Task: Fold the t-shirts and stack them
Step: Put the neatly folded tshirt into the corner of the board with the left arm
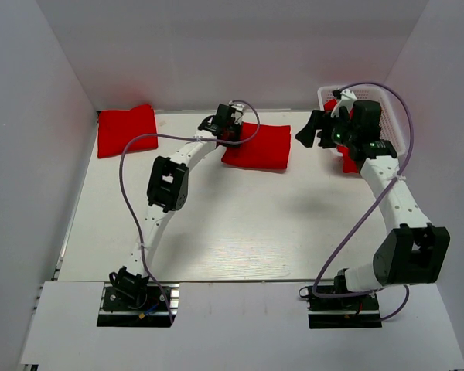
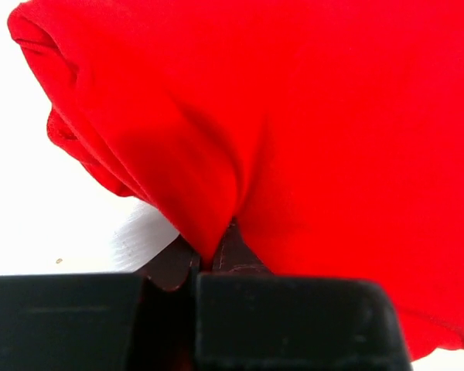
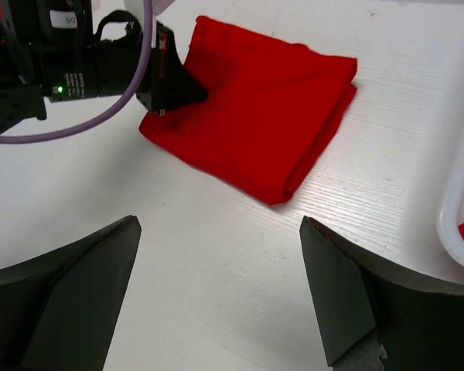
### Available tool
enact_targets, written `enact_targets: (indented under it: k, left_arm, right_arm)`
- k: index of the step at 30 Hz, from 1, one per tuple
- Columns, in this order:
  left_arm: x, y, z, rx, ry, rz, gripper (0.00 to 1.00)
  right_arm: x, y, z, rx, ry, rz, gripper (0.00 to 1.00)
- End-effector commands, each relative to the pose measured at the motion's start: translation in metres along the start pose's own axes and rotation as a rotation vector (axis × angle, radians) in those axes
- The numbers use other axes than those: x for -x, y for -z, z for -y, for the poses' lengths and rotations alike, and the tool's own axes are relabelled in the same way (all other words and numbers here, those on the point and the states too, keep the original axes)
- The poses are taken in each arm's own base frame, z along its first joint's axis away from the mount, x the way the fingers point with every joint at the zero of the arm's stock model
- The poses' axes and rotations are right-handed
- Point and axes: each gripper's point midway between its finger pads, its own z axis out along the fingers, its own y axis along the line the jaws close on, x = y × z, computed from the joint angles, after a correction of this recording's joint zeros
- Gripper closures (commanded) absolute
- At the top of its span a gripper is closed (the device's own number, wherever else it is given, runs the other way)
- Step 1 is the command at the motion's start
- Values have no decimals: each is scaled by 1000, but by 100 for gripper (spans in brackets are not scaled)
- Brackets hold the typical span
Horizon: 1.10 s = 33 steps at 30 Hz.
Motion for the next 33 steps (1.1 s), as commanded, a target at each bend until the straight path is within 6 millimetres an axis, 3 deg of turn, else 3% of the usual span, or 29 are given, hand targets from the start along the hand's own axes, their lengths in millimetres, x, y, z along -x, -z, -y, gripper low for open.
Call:
enact_targets:
  k: [1, 2, 3, 6, 7, 8, 10, 11, 19, 26, 28, 30, 33]
  left_arm:
    - [-17, 17, -7, 33, -51, -59, 100]
    - [-2, 26, -7, 24, -48, -22, 100]
    - [28, 47, 2, 1, -55, 55, 100]
    - [56, 76, 2, -51, -69, 128, 100]
    - [83, 101, 2, -49, -109, 202, 100]
    - [90, 111, 3, -49, -130, 224, 100]
    - [98, 129, 9, -69, -179, 246, 100]
    - [105, 146, 7, -71, -176, 259, 100]
    - [126, 213, -12, -60, -278, 310, 100]
    - [141, 261, -57, 3, -352, 323, 100]
    - [140, 265, -81, 57, -336, 312, 100]
    - [146, 278, -93, 87, -336, 321, 100]
    - [146, 280, -122, 143, -318, 310, 100]
  right_arm:
    - [19, 13, 3, -39, 68, 82, 10]
    - [19, 14, 4, -44, 69, 83, 10]
    - [20, 14, 4, -48, 69, 90, 10]
    - [21, 14, 4, -45, 69, 97, 10]
    - [21, 15, 5, -45, 66, 97, 10]
    - [22, 14, 3, -40, 72, 102, 10]
    - [21, 14, 5, -49, 75, 105, 10]
    - [20, 15, 5, -52, 72, 104, 10]
    - [21, 25, 8, -96, 70, 148, 10]
    - [27, 37, 13, -146, 78, 191, 10]
    - [27, 38, 12, -150, 74, 195, 10]
    - [27, 38, 13, -152, 77, 195, 10]
    - [27, 37, 10, -139, 72, 194, 10]
